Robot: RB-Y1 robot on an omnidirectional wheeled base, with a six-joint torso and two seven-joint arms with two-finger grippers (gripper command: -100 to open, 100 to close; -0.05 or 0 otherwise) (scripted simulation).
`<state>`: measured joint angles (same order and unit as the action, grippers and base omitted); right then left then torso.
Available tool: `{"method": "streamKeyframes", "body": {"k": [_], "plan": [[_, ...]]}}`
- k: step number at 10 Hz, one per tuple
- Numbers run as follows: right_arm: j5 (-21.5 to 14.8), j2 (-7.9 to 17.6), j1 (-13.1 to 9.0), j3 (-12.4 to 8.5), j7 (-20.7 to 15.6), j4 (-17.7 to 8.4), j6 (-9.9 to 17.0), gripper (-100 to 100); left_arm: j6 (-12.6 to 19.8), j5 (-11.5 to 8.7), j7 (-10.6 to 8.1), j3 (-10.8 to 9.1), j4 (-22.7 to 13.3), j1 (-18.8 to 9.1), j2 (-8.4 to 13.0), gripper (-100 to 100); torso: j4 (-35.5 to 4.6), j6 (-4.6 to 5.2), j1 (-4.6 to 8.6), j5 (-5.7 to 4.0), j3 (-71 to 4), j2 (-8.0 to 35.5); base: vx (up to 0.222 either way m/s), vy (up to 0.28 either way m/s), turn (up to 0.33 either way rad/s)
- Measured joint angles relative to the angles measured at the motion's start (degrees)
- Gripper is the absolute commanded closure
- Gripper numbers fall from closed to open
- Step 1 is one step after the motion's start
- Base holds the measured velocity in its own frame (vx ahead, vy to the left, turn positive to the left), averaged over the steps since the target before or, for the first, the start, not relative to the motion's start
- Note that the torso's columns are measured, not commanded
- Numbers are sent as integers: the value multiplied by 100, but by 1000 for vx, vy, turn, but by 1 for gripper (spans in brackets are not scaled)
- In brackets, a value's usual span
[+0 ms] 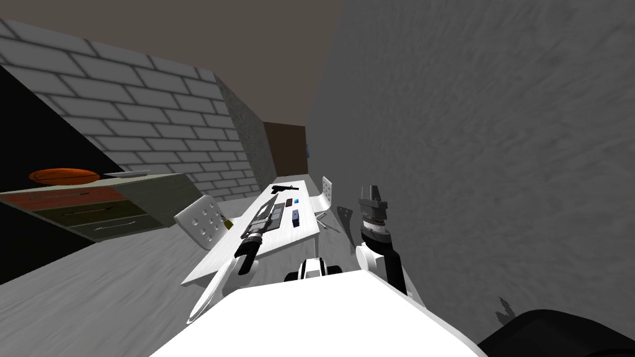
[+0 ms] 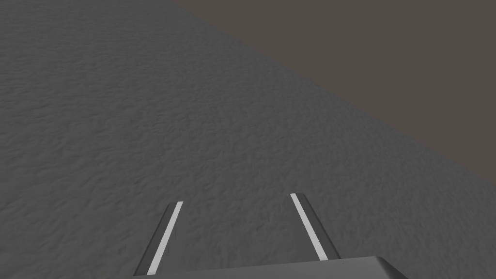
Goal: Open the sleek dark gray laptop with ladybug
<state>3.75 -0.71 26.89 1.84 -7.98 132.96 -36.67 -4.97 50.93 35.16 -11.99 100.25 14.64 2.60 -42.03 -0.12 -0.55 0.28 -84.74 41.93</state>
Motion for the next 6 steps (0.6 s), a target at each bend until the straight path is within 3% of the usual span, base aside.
{"method": "streamKeyframes", "body": {"k": [3,4,6], "plan": [[0,0,0,0,0,0,0,0,-371,477,240,-86,-231,-49,-288,100,7,4,7,5,1,-2,35,-18,92],[0,0,0,0,0,0,0,0,-538,655,363,-154,-335,-70,-427,-100,11,6,10,9,1,0,-14,-74,165],[0,0,-1,1,0,0,0,0,-589,359,405,-7,-655,-360,-99,-100,-23,13,60,-26,22,42,-43,-100,79]]}}
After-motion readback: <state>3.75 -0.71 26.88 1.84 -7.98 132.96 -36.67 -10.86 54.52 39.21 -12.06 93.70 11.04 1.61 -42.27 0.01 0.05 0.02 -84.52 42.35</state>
